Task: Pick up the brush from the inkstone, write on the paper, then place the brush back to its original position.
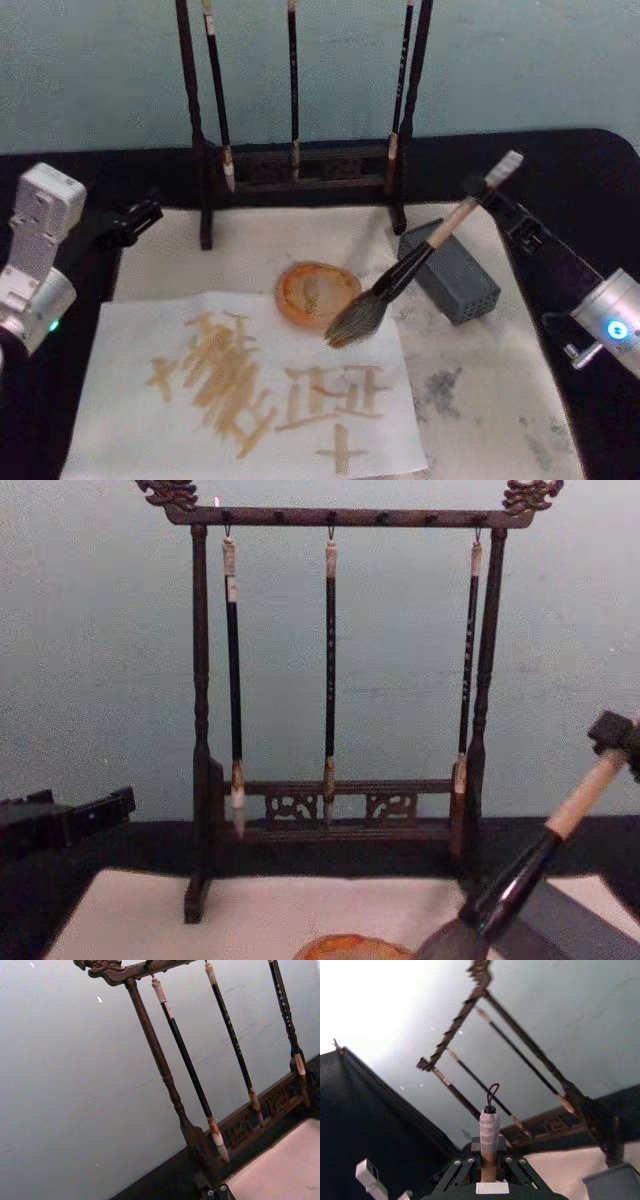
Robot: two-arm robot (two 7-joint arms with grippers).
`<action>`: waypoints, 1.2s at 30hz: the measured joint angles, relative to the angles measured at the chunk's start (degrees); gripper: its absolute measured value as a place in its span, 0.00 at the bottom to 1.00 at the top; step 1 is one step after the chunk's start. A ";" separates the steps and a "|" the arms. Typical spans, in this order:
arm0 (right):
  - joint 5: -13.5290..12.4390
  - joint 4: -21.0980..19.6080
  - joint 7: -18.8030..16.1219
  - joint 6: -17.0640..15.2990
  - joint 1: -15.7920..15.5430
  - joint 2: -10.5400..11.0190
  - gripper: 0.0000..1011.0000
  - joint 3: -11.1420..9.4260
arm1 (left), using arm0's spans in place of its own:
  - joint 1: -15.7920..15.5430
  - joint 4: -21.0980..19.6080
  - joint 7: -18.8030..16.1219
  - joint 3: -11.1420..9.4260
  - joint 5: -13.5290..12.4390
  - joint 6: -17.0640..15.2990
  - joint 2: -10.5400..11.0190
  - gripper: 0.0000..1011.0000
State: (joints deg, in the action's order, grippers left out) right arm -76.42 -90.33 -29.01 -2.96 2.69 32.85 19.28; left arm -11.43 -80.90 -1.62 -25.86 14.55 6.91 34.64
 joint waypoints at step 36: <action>27.06 -14.41 4.84 -0.58 4.36 0.20 0.17 10.17 | 0.00 0.00 0.00 0.00 0.00 0.00 0.00 0.99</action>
State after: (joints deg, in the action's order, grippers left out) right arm -49.36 -104.74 -24.17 -3.54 7.05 33.05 29.45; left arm -11.43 -80.90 -1.62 -25.86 14.55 6.91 34.64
